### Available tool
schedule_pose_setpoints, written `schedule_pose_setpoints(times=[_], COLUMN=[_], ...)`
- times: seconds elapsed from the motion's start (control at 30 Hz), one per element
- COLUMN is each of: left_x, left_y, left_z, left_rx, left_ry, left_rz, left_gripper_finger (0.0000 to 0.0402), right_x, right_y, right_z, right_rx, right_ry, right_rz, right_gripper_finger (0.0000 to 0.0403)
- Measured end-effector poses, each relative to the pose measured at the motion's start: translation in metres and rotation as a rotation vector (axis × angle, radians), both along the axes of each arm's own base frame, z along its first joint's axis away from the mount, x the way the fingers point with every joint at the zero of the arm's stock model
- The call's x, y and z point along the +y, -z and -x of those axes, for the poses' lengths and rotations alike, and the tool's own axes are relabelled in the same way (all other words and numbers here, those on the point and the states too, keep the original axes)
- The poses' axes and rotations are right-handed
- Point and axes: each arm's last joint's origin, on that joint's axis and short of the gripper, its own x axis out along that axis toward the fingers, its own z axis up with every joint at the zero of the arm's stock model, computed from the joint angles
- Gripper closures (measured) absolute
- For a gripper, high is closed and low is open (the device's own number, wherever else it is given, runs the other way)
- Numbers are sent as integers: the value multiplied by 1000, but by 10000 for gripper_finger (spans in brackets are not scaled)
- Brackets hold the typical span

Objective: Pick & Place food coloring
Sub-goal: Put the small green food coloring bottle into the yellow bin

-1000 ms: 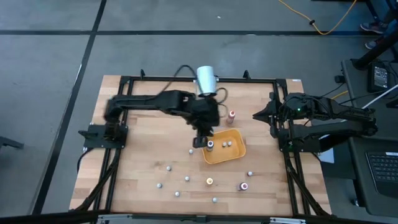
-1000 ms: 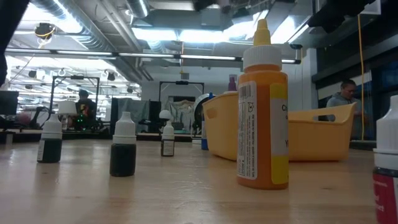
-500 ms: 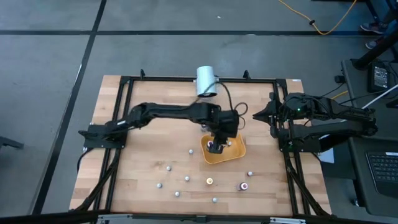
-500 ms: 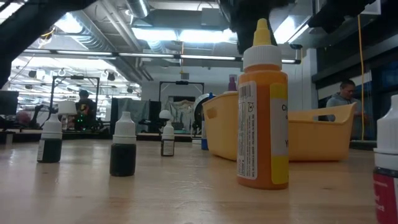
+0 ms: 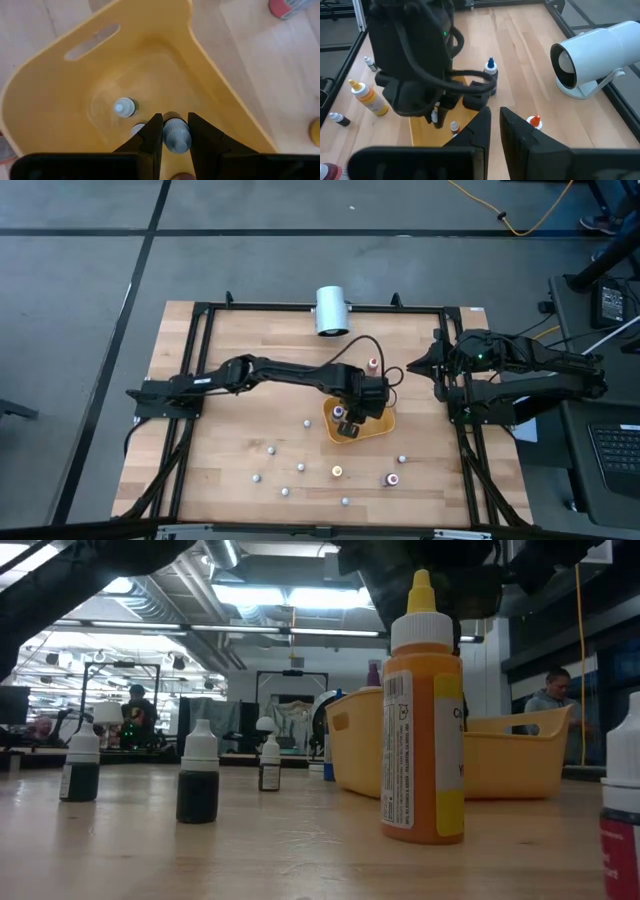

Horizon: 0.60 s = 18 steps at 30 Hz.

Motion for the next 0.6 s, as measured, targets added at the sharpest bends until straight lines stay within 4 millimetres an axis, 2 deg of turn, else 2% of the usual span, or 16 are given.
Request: schedule_pose_setpoints(times=[0.2, 0.4, 0.6], left_x=[-3, -3, -3], left_y=[15, 35, 41], left_z=[-9, -9, -12], left_rx=[-37, 27, 13], left_ry=[40, 66, 78], left_rz=[-18, -26, -37], left_gripper_finger=[334, 334, 334], right_x=[0, 0, 0], right_y=[0, 1, 3], right_z=[0, -2, -5], right_rx=[0, 7, 22], right_ry=[0, 11, 12], right_rz=[0, -19, -21], right_gripper_finger=[359, 359, 359])
